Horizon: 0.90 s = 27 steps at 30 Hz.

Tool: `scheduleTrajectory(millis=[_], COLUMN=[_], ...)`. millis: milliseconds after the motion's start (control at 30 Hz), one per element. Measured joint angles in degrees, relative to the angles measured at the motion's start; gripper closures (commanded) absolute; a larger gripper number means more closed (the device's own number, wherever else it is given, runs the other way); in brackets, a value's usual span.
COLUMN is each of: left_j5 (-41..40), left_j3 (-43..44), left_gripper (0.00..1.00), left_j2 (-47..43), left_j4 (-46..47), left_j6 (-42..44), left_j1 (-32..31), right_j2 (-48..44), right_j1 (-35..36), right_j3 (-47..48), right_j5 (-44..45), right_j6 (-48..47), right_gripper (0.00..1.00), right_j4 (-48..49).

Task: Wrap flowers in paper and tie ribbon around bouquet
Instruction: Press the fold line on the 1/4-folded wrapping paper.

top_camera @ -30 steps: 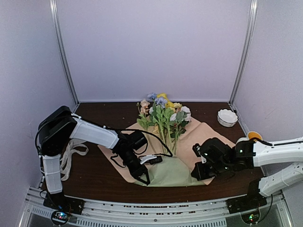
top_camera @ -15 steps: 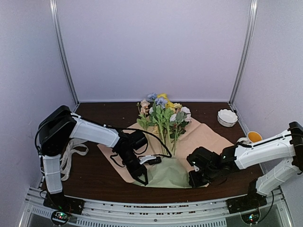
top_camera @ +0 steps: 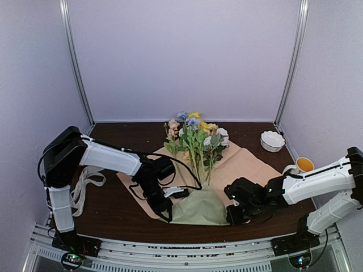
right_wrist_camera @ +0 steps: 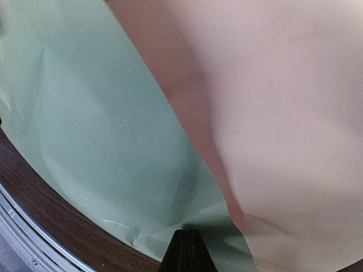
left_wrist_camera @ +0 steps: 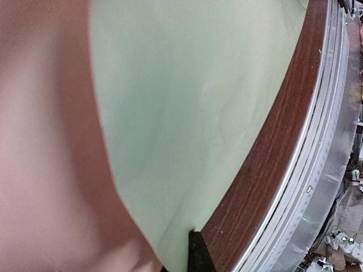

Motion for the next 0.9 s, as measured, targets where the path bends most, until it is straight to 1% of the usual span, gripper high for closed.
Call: scheduleTrajectory(millis=[333,467,567,667,800,900], left_j5=[-1.29,-0.35,0.39,1.51,2.45,2.75], left_j3=[-3.21,-4.28,-5.07,-5.7,-6.08,-6.16], left_gripper=[0.98,0.95,0.99,1.0,1.0,1.0], left_j2=[-2.62,-3.02,-3.34,-3.41,-3.41,-3.34], left_j4=[1.2,2.23,2.49,2.71,3.43,3.85], left_j6=[0.0,-0.02,-0.13,-0.13,-0.2,-0.2], left_j1=[0.22,0.81,1.38,1.75,2.03,2.14], right_j2=[0.04,0.02,0.02,-0.37,-1.73,-0.13], right_j1=[0.83,0.85,0.85,1.03,2.38,5.46], right_j3=[-0.2,-0.07,0.42,0.94,5.55,13.55], right_j5=[0.28,0.35,0.35,0.02,-0.02,-0.15], right_j6=[-0.07,-0.7,-1.77,-3.61,-7.37,-11.3], right_gripper=[0.96,0.95,0.95,0.95,0.95,0.95], right_j4=[1.01,0.59,-0.66,-2.05,-4.44,-3.17])
